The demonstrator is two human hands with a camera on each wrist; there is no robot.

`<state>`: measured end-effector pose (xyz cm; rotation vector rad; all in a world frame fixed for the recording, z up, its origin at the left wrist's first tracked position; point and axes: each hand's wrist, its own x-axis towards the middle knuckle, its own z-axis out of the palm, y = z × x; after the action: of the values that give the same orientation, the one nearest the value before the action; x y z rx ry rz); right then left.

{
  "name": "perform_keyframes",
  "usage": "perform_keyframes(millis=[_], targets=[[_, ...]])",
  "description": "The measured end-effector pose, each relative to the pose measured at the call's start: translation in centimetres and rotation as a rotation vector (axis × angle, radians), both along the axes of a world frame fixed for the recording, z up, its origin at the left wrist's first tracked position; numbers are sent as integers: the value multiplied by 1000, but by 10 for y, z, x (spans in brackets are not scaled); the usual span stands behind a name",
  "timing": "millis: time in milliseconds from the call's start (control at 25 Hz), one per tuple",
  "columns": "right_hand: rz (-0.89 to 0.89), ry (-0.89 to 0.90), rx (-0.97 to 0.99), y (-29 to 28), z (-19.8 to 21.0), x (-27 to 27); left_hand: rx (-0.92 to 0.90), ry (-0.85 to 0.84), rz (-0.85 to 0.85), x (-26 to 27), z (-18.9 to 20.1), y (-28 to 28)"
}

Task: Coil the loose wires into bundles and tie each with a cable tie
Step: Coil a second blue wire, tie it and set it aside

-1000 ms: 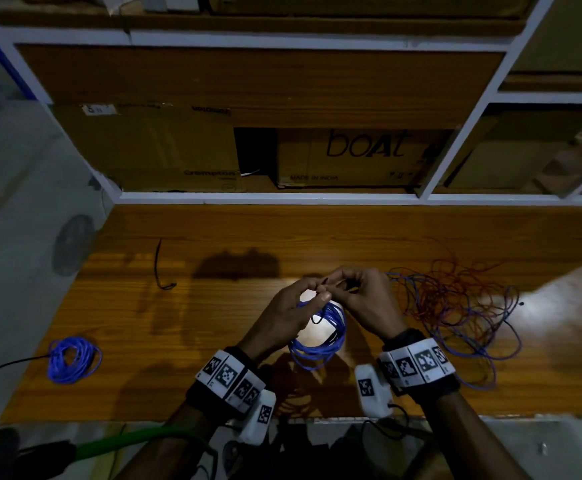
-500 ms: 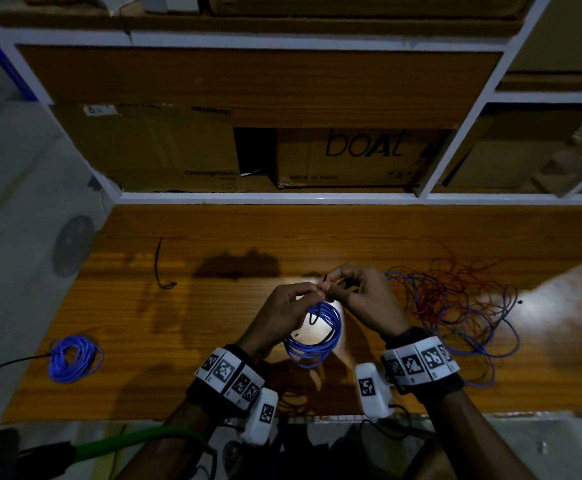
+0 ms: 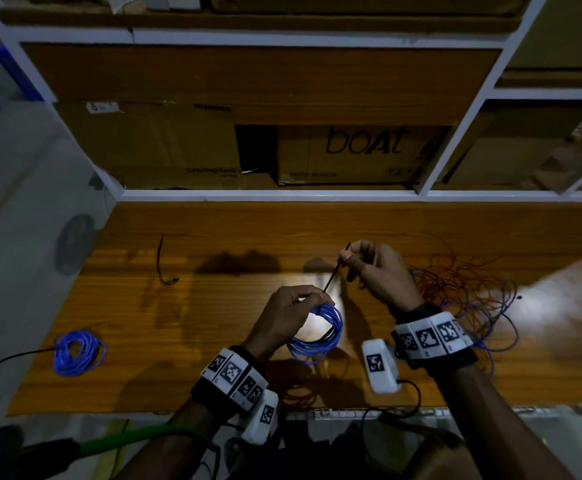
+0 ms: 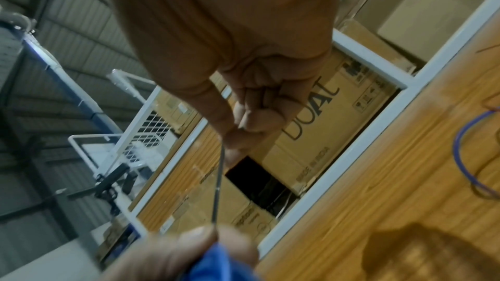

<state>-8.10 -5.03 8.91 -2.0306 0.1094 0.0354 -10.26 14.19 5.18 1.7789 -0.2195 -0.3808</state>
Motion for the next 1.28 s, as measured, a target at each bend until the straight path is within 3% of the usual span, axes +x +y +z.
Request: perform_keyframes(millis=[440, 640, 880, 960, 1120, 1280], targets=[[-48, -163, 291, 17, 21, 5, -123, 54, 49, -1, 33, -12], [106, -157, 333, 24, 26, -5, -67, -61, -14, 6, 50, -5], [199, -196, 346, 37, 11, -21, -193, 102, 111, 8, 39, -1], [123, -109, 421, 40, 13, -19, -167, 106, 80, 7, 41, -2], [15, 261, 783, 42, 18, -13, -75, 57, 42, -2, 47, -7], [5, 398, 919, 36, 23, 0, -104, 54, 91, -7, 48, -10]])
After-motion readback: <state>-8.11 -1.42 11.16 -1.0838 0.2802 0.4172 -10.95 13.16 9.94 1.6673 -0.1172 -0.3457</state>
